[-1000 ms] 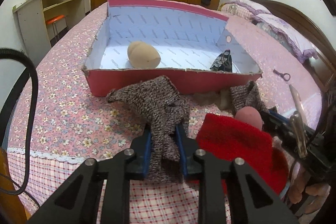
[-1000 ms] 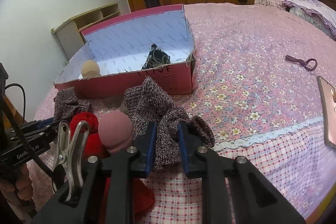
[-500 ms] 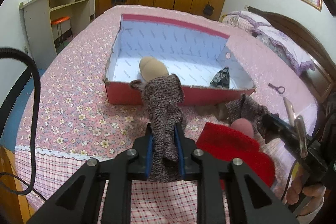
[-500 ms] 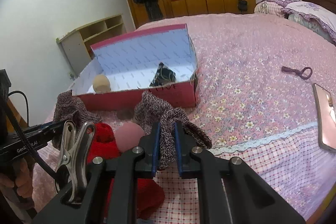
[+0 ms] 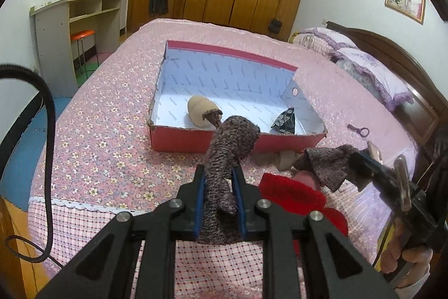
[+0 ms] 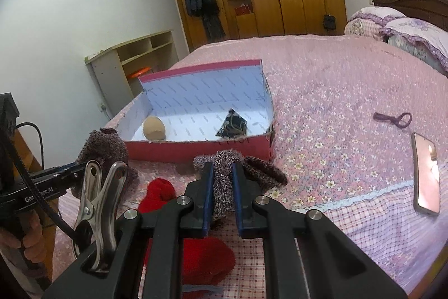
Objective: Organize soft objects
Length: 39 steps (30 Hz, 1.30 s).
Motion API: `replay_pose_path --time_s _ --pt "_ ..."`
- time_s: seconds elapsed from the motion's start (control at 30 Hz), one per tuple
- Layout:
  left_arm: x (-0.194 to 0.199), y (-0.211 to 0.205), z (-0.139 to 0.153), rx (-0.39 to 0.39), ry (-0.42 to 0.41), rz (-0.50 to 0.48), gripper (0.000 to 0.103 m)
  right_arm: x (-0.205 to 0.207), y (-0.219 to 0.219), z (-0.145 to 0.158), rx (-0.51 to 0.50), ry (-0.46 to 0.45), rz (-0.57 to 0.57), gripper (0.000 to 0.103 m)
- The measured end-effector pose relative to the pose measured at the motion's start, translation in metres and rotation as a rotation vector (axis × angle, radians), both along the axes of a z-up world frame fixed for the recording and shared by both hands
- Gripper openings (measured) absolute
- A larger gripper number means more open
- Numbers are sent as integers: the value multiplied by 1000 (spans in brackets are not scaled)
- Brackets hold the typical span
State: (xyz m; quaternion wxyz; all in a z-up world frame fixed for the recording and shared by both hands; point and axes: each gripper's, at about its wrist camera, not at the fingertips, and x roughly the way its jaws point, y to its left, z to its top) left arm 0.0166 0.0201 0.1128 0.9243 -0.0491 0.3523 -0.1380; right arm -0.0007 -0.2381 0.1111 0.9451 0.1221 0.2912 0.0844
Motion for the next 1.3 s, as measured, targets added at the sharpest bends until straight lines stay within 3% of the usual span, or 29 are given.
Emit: replay_pose_path --time_s 0.73,1.3 --pt "-23 -1 51 41 -98 2 19 -18 22 47 -59 -94 69 14" --pt "4 2 75 48 -122 24 19 0 33 77 -91 -121 111 14"
